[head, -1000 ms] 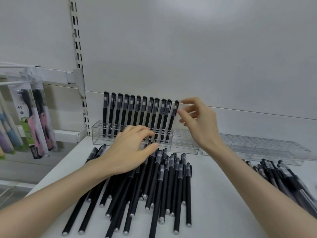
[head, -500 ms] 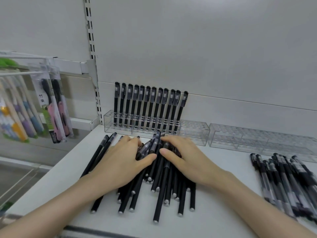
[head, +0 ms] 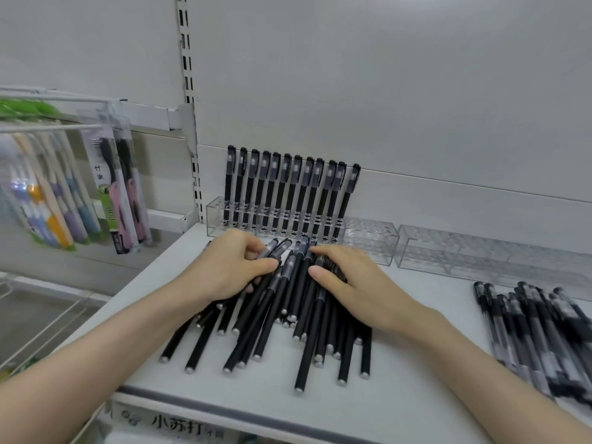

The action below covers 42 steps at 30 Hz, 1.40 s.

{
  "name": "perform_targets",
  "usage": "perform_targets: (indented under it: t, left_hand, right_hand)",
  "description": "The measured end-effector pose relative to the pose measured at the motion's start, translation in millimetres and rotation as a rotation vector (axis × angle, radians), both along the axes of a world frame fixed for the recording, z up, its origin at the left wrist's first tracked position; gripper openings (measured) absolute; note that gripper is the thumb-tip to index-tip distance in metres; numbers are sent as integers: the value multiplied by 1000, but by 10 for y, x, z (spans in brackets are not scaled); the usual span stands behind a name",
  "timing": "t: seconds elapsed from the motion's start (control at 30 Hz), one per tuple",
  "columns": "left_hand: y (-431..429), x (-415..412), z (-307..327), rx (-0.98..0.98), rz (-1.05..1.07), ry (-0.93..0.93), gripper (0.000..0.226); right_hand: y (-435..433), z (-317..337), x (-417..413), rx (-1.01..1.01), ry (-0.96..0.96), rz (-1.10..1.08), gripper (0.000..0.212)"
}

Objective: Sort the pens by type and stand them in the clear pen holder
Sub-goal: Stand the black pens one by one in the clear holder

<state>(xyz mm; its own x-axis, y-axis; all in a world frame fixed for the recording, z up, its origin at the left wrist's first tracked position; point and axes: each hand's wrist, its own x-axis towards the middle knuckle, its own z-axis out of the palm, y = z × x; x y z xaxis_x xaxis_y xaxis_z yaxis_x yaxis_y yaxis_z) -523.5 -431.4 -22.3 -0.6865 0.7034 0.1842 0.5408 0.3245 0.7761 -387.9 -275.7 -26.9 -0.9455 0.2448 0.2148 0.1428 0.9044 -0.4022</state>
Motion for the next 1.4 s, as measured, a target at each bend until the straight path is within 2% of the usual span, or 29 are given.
perform_targets:
  t: [0.1, 0.23, 0.43, 0.63, 0.73, 0.9, 1.0, 1.1, 1.17, 1.27, 1.4]
  left_hand:
    - [-1, 12, 12, 73, -23, -25, 20]
    - [49, 63, 108, 196, -52, -73, 3]
    - [286, 202, 299, 431, -229, -200, 8]
    - [582, 207, 405, 480, -292, -251, 11]
    - [662, 171, 385, 515, -308, -312, 12]
    - [689, 185, 317, 542, -266, -314, 11]
    - [671, 80, 311, 500, -149, -79, 13]
    - [653, 24, 275, 425, -96, 81, 20]
    - [659, 36, 252, 411, -105, 73, 22]
    - [669, 26, 227, 400, -153, -8, 26]
    - [669, 16, 165, 409, -218, -69, 16]
  right_hand:
    - [-5, 53, -6, -49, 89, -12, 40]
    - [-12, 123, -16, -227, 251, -53, 34]
    - [-1, 372, -99, -653, 549, -106, 20]
    - [139, 551, -126, -798, 736, -201, 16]
    - [215, 587, -137, -836, 764, -181, 20]
    - [215, 600, -160, -801, 753, -141, 18]
    - [318, 710, -195, -781, 811, -142, 15]
    - [468, 775, -246, -628, 866, -191, 21]
    - [564, 779, -267, -480, 887, -244, 30]
    - [686, 784, -281, -311, 887, -280, 31]
    - [753, 755, -341, -218, 866, -247, 32]
